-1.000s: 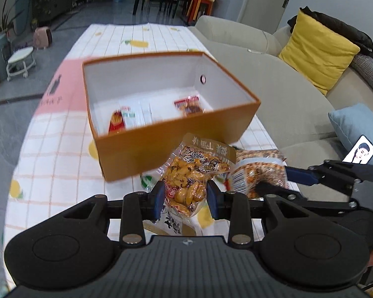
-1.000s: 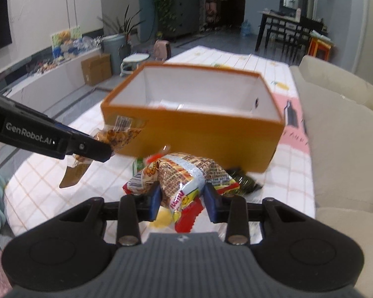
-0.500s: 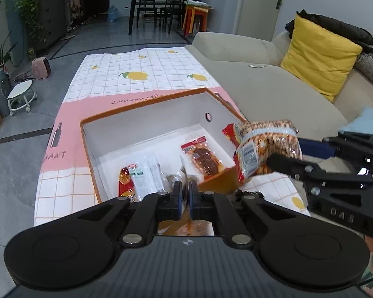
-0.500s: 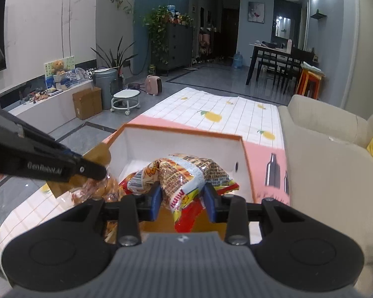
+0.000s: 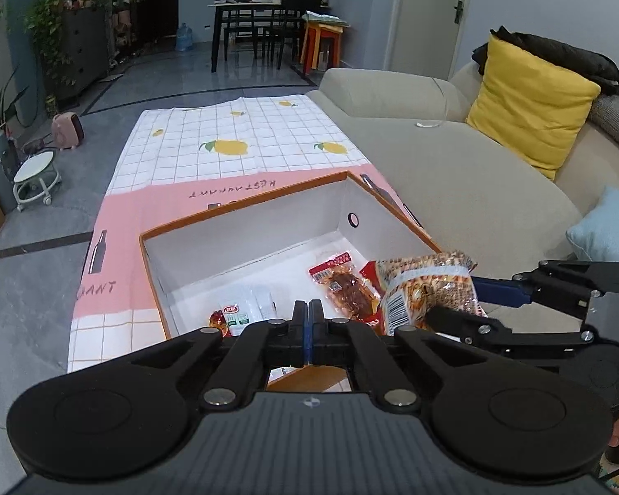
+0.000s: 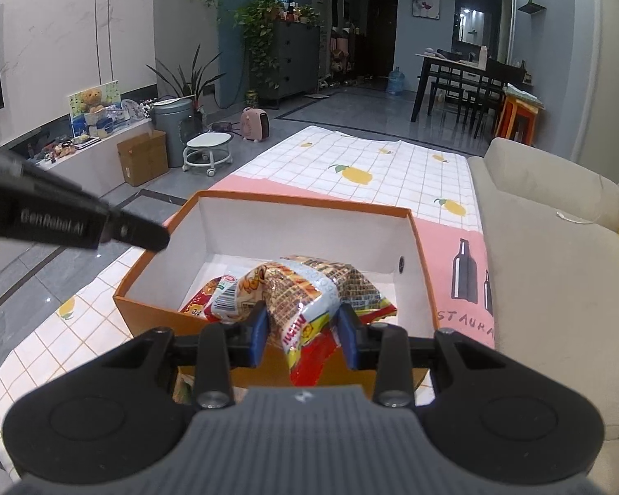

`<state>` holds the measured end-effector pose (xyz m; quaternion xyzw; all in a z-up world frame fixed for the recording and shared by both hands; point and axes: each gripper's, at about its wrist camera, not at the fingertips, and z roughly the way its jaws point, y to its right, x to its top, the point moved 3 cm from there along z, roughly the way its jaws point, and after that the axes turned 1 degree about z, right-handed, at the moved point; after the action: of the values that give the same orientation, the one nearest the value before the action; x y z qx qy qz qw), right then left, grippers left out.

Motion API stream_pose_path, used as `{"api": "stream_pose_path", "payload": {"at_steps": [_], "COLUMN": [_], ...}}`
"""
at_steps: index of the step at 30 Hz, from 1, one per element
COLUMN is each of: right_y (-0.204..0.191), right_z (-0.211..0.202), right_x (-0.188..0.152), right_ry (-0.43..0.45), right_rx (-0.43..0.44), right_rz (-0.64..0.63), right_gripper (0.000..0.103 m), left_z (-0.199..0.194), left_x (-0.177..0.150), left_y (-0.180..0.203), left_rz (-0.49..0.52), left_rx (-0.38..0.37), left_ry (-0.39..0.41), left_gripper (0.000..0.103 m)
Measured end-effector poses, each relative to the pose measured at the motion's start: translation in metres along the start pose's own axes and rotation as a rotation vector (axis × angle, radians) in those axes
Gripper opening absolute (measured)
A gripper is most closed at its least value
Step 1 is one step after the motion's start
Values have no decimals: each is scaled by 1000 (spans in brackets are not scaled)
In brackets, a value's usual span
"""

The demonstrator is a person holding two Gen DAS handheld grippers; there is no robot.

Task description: Organize snacks

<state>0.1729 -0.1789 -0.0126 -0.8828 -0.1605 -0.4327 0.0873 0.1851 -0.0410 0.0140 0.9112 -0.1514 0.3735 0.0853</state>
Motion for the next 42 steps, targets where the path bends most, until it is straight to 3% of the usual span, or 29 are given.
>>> {"api": "stream_pose_path", "payload": {"at_steps": [5,8,11,15,19,25,34,40,42], "right_y": [1,1,0,-5,-12,-24,-24,-24,-24], "right_z": [-3,-8,-11,-6,4,11,17,21,22], "right_x": [-8,-23,-43,-73,-94,-104,-114,-116,-116], "right_ry": [-17,-43,-77,-152,-210,-226,-238,-247,-249], "right_rx": [5,9,19,39,34,57,75,82,81], "right_rz": [17,41,85,167,195,191,192,189,191], "right_gripper": [33,33,33,33,33,33,33,33,33], "left_z": [1,2,4,12,26,47,64,73,72], "left_x": [-13,-29,-48,-75,-102,-134,-157,-161,-161], "left_y": [9,10,10,4,-4,-12,-15,-13,-11], "left_rz": [19,-12,-60,-139,-238,-339,-393,-390,-370], "left_rx": [-19,-28,-23,15,62,122,133,127,122], "left_ry": [-34,-71,-116,-172,-242,-306,-339,-341,-330], "left_gripper": [0,7,28,66,82,86,86,85,81]}}
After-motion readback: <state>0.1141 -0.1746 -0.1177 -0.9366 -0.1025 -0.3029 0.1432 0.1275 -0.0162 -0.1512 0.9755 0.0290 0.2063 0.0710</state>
